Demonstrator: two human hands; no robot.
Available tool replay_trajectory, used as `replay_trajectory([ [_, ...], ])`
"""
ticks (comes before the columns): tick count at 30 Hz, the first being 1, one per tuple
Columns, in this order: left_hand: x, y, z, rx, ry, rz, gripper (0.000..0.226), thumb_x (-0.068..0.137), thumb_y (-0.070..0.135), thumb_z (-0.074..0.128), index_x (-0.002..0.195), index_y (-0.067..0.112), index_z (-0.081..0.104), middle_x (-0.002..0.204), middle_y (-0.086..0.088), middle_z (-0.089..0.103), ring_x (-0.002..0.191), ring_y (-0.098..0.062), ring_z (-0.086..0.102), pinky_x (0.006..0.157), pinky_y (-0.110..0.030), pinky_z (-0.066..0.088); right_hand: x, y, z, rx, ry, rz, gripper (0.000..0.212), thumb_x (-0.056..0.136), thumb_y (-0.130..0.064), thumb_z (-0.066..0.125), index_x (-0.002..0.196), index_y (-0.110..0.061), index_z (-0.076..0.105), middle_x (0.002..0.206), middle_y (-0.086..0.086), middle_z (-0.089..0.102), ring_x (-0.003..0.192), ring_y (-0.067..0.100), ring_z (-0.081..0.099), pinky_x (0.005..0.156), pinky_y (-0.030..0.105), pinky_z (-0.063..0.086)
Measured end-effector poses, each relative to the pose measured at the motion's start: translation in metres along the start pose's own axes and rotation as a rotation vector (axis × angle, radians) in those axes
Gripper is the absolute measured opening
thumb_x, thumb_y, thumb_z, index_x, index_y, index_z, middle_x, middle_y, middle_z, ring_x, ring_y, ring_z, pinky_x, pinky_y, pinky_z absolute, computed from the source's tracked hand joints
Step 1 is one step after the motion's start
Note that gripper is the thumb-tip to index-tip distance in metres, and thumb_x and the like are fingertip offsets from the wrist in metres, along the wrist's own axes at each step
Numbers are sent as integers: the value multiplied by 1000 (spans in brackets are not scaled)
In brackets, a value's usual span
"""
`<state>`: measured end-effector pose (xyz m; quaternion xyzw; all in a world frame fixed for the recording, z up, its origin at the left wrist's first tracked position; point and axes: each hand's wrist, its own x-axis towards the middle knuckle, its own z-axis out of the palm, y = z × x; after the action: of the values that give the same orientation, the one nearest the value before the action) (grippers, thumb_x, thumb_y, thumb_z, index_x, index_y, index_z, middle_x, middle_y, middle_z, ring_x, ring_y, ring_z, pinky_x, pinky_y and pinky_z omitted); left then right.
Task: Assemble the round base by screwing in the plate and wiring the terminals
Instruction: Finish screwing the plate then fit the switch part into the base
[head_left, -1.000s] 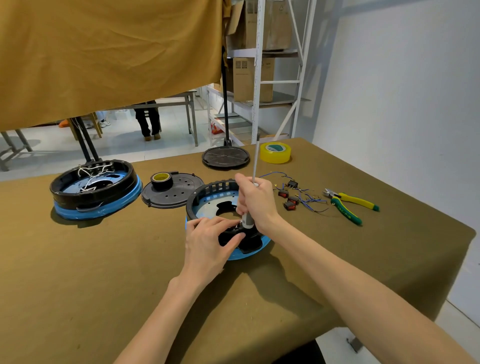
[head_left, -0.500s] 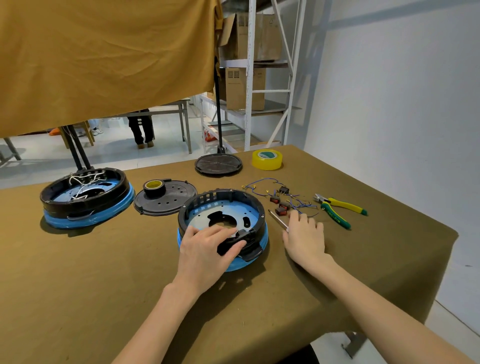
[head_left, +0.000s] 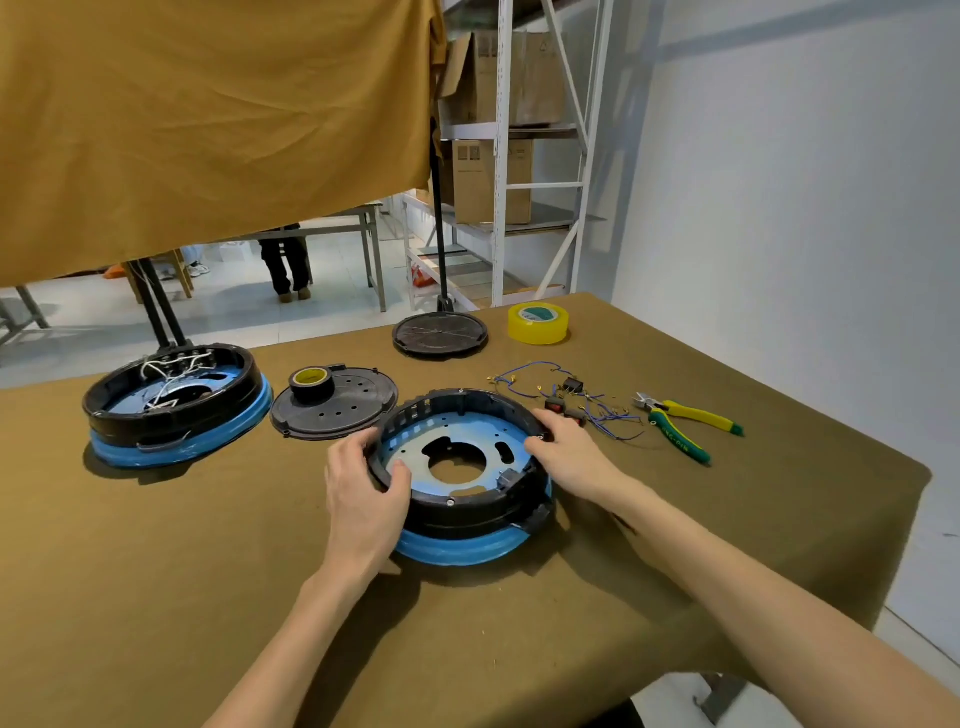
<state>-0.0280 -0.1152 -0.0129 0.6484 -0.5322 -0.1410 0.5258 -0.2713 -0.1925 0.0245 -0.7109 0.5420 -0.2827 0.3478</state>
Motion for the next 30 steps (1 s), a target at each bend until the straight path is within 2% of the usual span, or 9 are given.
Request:
replay_trajectory([
  [2,-2,-6,-4,-17,24,23,38,96,21,65,132,27,53,127,9,47,121,-5,43,104,-31,38,6,7,-11,67,5,21,39,104,-26,52,142,-16,56,125,-5,64,111,12,61,90,26,48],
  [4,7,-6,-5,-77,6,39,35,97,20,64,129,31,54,127,10,48,119,-2,45,101,-27,37,16,14,-20,54,187,41,33,107,-29,48,119,-7,70,107,4,72,91,17,64,75,29,47],
  [6,23,-5,-2,-170,-38,-8,34,102,19,60,134,27,55,133,8,51,121,-3,48,101,-24,40,32,24,-29,-214,326,83,32,106,-24,46,111,-5,71,101,16,71,80,28,65,68,36,49],
  [9,41,-9,3,-333,-119,-145,42,106,17,51,148,17,51,145,-1,55,133,-16,50,107,-34,45,47,33,-31,-626,179,123,29,104,-30,50,121,-11,66,121,15,56,104,35,62,82,40,54],
  [11,44,-14,6,-382,-151,-174,42,108,15,48,150,17,51,145,-3,57,134,-20,53,110,-42,46,53,39,-28,-678,115,105,32,105,-34,53,124,-12,64,122,15,55,112,35,58,89,42,53],
  [19,41,-22,7,-414,-136,-119,33,105,14,50,137,18,59,124,6,66,115,-5,61,90,-26,50,50,44,-40,-413,237,6,36,97,-19,67,131,-12,55,127,12,54,109,27,58,94,37,49],
  [23,37,-21,6,-432,-46,-117,24,100,29,53,108,15,71,101,2,73,97,-12,67,78,-27,52,39,26,-35,-57,386,-86,30,84,-12,80,111,-19,70,110,5,66,88,7,64,74,11,49],
  [26,34,-24,5,-386,-24,-106,21,104,13,56,89,13,71,82,-3,71,80,-22,66,66,-31,50,29,10,-29,96,363,-188,28,79,-9,82,103,-20,76,100,-1,74,87,10,70,77,20,58],
  [30,31,-25,2,-367,-54,-74,12,101,11,60,95,11,70,88,-8,70,87,-29,66,71,-40,54,21,-1,-16,90,308,-258,28,79,-8,82,104,-19,77,93,-9,75,84,5,69,75,16,56],
])
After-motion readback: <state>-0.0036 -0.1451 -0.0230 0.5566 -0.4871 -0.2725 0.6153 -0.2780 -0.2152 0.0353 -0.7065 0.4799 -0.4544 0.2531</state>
